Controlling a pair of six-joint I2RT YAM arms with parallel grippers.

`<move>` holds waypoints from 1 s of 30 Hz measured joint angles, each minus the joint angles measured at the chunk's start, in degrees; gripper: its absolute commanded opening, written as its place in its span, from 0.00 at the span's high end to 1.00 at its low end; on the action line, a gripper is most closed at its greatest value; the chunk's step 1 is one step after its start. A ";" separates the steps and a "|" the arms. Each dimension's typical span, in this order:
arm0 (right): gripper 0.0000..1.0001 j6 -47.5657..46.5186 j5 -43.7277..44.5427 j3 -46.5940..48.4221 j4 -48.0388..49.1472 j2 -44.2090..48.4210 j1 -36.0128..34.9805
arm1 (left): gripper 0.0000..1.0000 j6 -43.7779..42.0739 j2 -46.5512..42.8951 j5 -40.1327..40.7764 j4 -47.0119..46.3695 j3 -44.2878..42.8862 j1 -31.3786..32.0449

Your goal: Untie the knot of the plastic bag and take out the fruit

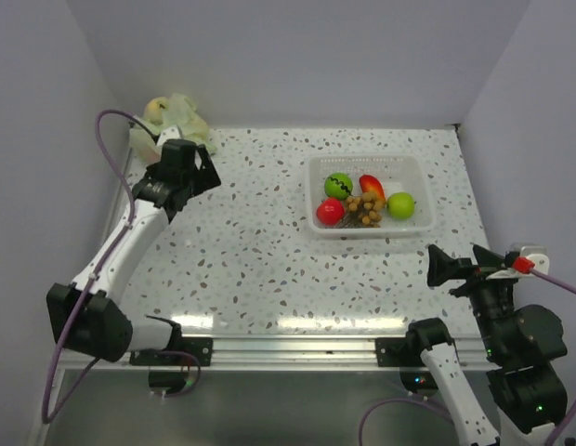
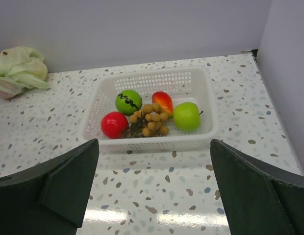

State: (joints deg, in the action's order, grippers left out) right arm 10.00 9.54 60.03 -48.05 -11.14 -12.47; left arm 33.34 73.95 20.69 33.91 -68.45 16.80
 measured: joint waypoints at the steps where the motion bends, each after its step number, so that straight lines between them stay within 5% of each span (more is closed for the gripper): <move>1: 0.01 0.02 -0.26 0.00 0.00 -0.07 0.00 | 0.00 0.02 2.21 -0.83 -1.25 -0.44 -2.78; 6: 0.01 0.02 -0.90 0.00 -0.02 -0.44 0.00 | 0.00 1.53 13.94 -4.07 -8.46 -5.20 -13.75; 19: 0.01 0.50 -4.98 0.00 -0.15 -2.80 0.00 | 0.07 8.52 40.52 -7.96 -28.63 -18.88 -27.89; 22: 0.01 0.70 -5.29 0.00 -0.17 -3.19 0.00 | 0.21 8.85 46.99 -9.68 -30.88 -24.20 -29.20; 27: 0.01 0.85 -5.95 0.07 -0.33 -4.68 0.00 | 0.94 8.07 50.86 -13.79 -32.85 -26.71 -29.64; 30: 0.01 0.87 -6.03 0.07 -0.33 -6.38 0.00 | 1.00 6.88 49.40 -16.61 -36.65 -24.15 -29.66</move>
State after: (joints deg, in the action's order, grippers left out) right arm 10.87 3.51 60.10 -48.38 -17.52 -12.47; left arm 40.23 123.35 4.08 -2.74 -92.60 -12.86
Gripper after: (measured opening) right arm 0.987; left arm 0.033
